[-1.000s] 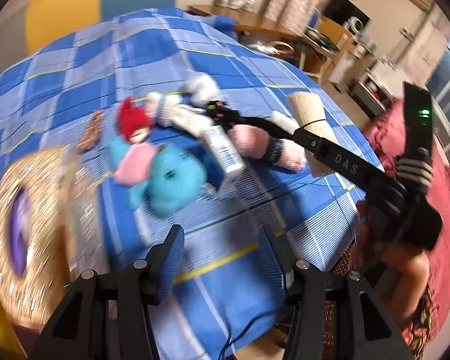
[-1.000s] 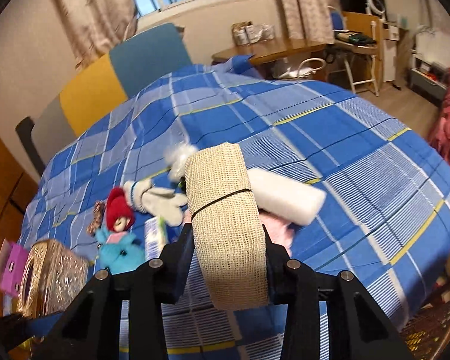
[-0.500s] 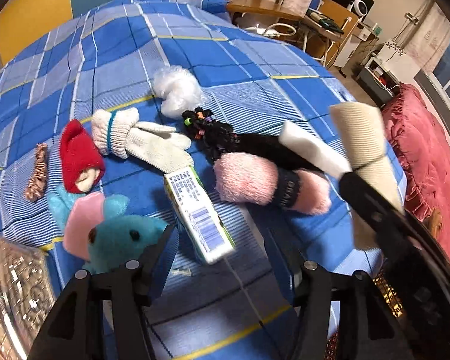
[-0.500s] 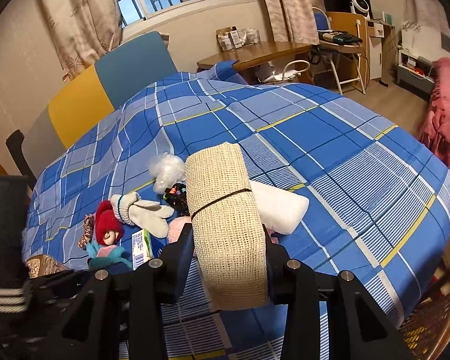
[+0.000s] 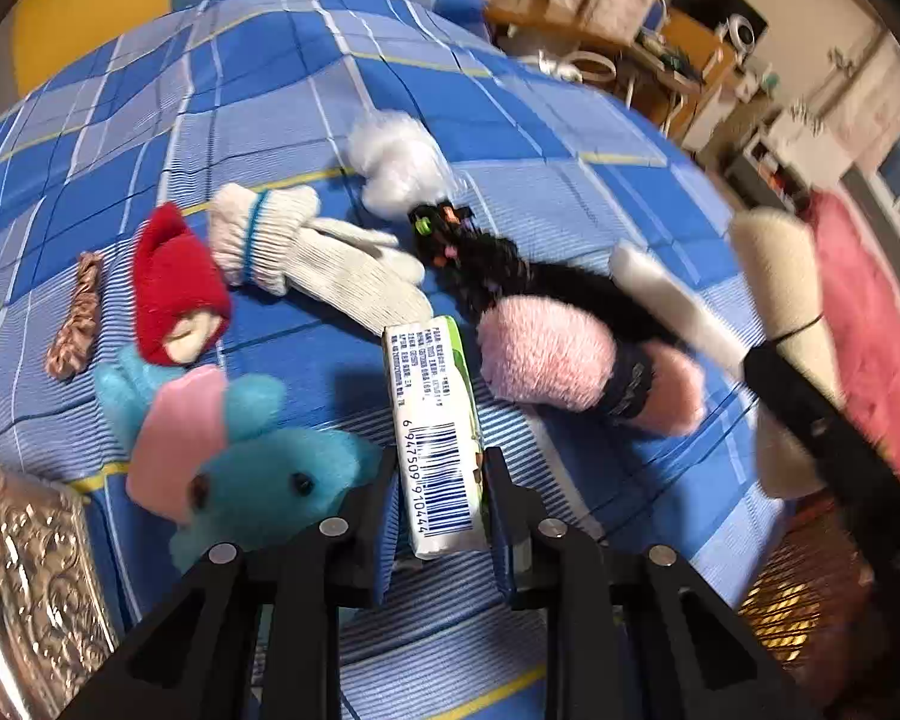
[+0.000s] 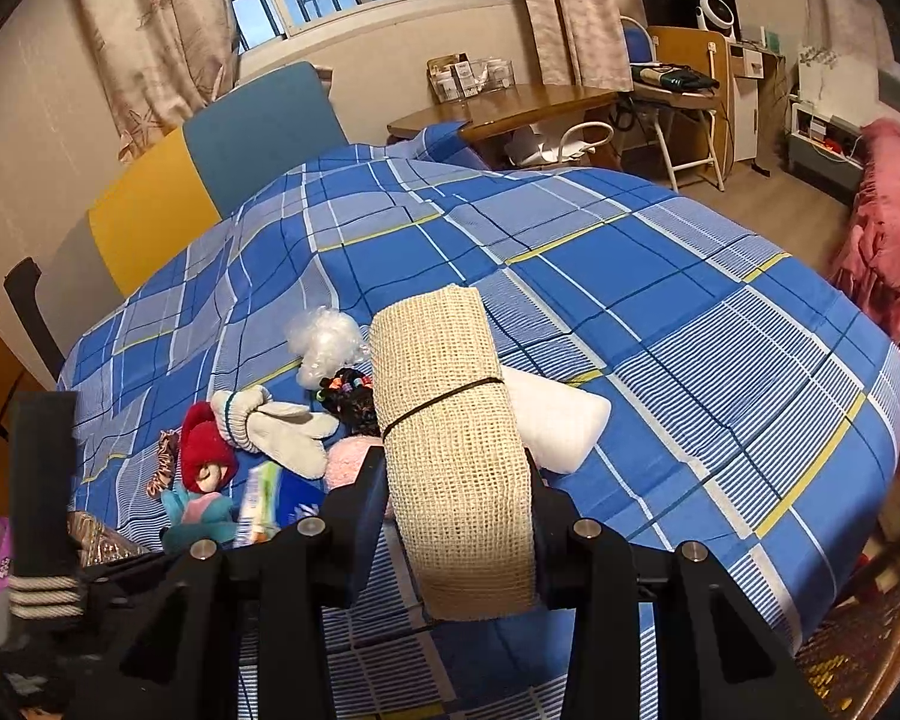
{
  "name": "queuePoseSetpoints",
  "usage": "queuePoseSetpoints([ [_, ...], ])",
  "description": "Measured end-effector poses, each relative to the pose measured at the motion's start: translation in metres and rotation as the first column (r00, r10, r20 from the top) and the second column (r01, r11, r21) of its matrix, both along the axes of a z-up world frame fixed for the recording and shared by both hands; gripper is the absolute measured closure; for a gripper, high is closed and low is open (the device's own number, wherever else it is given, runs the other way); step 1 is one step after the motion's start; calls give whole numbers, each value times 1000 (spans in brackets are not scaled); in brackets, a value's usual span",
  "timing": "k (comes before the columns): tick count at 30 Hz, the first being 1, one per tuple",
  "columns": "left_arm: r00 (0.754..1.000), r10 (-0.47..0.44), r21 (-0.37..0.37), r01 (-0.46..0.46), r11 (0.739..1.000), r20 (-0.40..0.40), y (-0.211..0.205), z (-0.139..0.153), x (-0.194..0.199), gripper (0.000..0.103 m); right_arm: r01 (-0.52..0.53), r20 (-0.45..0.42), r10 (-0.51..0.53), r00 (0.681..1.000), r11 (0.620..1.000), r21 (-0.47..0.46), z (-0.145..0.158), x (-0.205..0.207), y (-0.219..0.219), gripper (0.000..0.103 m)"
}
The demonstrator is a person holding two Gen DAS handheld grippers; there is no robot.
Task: Organize soft objects
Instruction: 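Grasp the small tissue pack with the left gripper while the right gripper holds the beige roll, then carry the tissue pack into the gold tray and open the left gripper while the right holds the roll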
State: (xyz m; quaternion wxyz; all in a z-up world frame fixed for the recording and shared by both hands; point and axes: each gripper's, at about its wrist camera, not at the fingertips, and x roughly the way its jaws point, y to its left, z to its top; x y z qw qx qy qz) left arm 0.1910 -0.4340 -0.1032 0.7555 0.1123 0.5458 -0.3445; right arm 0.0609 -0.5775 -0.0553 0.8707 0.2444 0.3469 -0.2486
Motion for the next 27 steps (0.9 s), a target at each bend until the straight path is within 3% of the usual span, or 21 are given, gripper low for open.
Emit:
queuePoseSetpoints([
  [8, 999, 36, -127, -34, 991, 15, 40, 50, 0, 79, -31, -9, 31, 999, 999, -26, 0, 4, 6, 63],
  [17, 997, 28, -246, -11, 969, 69, 91, 117, -9, 79, -100, -27, 99, 995, 993, -55, -2, 13, 19, 63],
  [27, 973, 125, -322, -58, 945, 192, 213, 198, 11, 78, -111, -31, 109, 993, 992, -63, -2, 12, 25, 63],
])
